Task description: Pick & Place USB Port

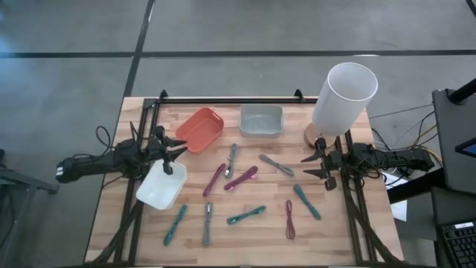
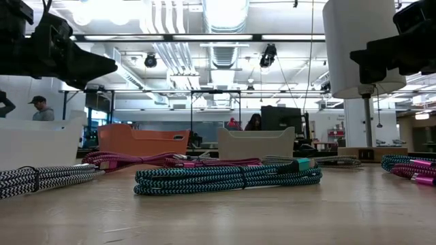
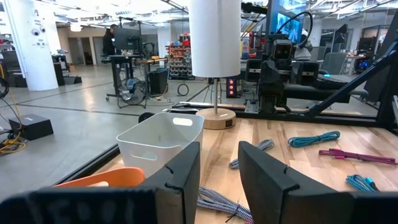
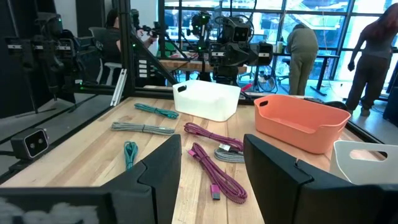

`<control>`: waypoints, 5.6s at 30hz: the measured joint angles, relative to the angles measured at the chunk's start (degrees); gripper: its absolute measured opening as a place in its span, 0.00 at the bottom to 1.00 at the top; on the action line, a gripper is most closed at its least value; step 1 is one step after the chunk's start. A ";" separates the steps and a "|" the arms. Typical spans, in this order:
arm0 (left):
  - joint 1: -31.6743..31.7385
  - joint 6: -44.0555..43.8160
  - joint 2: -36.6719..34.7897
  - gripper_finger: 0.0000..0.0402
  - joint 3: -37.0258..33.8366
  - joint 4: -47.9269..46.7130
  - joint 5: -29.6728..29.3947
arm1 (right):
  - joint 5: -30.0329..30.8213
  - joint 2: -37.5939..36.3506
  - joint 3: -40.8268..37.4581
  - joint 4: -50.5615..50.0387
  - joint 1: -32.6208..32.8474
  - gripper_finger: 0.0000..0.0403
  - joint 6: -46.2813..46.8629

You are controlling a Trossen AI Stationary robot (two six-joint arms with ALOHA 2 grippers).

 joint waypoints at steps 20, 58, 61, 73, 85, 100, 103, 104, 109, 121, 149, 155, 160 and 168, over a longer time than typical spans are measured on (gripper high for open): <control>0.02 0.00 0.00 0.29 0.00 0.00 0.00 | 0.00 -0.01 0.00 0.01 0.00 0.42 0.02; 0.02 -2.26 0.02 0.29 0.00 2.04 -0.39 | -0.10 -0.01 0.00 0.12 0.00 0.42 -9.23; 0.02 -3.58 0.02 0.29 0.00 2.27 -0.32 | -0.11 0.01 0.00 0.30 0.02 0.42 -3.19; 0.02 -10.64 0.85 0.29 0.00 5.08 -0.22 | 0.00 0.00 0.00 3.08 0.00 0.42 2.71; 0.07 -10.21 1.04 0.29 0.00 9.44 0.51 | 0.31 0.03 0.00 7.38 0.00 0.42 9.59; 0.04 -5.39 16.17 0.29 17.73 -1.06 0.77 | 4.63 11.85 8.49 14.93 -0.04 0.42 11.68; 0.02 -4.10 20.67 0.29 22.85 -3.41 0.30 | 4.66 19.18 16.25 6.97 -0.11 0.42 10.73; 0.02 -4.07 22.12 0.29 24.27 -4.28 0.30 | 5.05 21.72 19.02 3.07 -0.11 0.42 10.36; 0.02 -4.67 29.43 0.29 27.92 -4.70 0.34 | 18.06 35.70 30.71 -17.27 -0.11 0.42 14.09; -0.04 -5.97 40.00 0.29 27.91 1.90 3.41 | 17.46 67.35 39.89 -26.94 0.00 0.42 20.89; -0.04 -6.27 48.56 0.29 27.89 3.86 3.43 | 22.23 102.50 62.01 -42.66 -0.01 0.42 29.93; -0.04 -6.27 48.87 0.29 27.89 3.85 3.43 | 25.46 104.71 64.39 -43.42 -0.42 0.42 30.08; -0.04 -6.27 48.91 0.29 27.87 3.95 3.45 | 24.78 106.23 64.09 -43.54 -1.91 0.42 30.12; -0.07 -6.25 49.00 0.29 27.85 3.89 3.48 | 23.47 106.30 61.83 -42.20 -2.62 0.35 31.41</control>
